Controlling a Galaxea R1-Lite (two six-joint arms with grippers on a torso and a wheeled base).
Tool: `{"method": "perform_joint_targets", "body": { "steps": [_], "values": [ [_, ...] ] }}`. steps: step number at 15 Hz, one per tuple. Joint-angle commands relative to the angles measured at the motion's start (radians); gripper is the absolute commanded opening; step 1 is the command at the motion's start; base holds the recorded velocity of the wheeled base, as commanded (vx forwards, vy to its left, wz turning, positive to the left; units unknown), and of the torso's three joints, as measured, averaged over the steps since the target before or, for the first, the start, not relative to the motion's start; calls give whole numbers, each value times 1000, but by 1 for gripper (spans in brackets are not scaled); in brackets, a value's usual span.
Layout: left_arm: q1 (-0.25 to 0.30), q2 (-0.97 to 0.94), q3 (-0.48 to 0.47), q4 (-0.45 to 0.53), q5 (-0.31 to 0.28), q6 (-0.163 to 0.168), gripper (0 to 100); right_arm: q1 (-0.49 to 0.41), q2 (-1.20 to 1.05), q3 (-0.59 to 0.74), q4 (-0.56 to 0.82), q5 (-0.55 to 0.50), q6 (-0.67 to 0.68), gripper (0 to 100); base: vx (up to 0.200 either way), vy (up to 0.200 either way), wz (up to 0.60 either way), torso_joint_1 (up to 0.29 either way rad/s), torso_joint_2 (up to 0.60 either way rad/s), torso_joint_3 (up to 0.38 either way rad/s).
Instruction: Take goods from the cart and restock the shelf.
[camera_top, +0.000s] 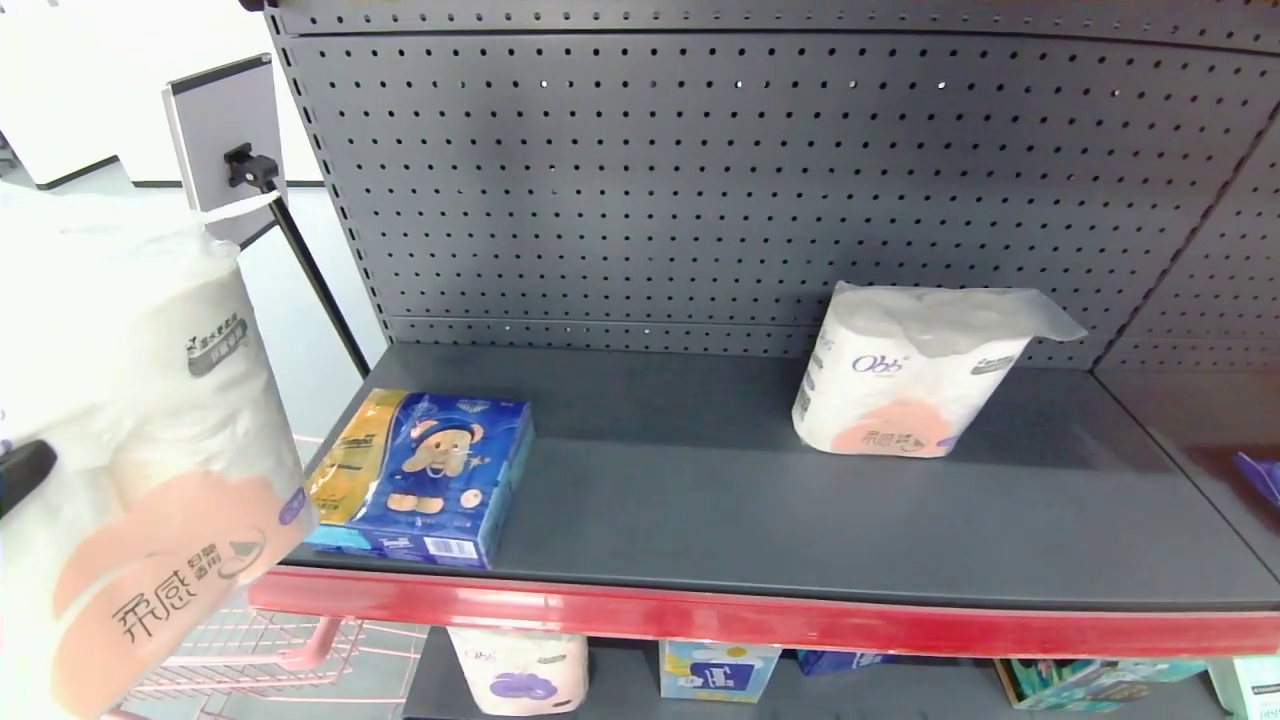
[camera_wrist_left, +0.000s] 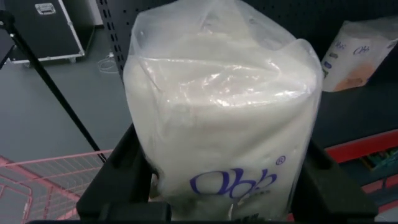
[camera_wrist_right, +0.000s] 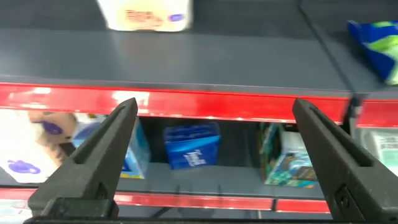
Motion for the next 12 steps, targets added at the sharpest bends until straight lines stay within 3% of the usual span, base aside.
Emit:
{"method": "perform_joint_targets", "body": {
  "steps": [1,11,12],
  "values": [
    [0,2,3,0,0,-2,0,0,0,0,0,0,0,100,0,-200,0,2,2,7],
    [0,8,9,1,0,0,0,2,1,-1,2,3,-6,100,0,-200,0,3,4,1],
    [0,10,14,1,0,0,0,0,1,-1,2,3,-5,100,0,0,0,0,0,0]
  ]
}}
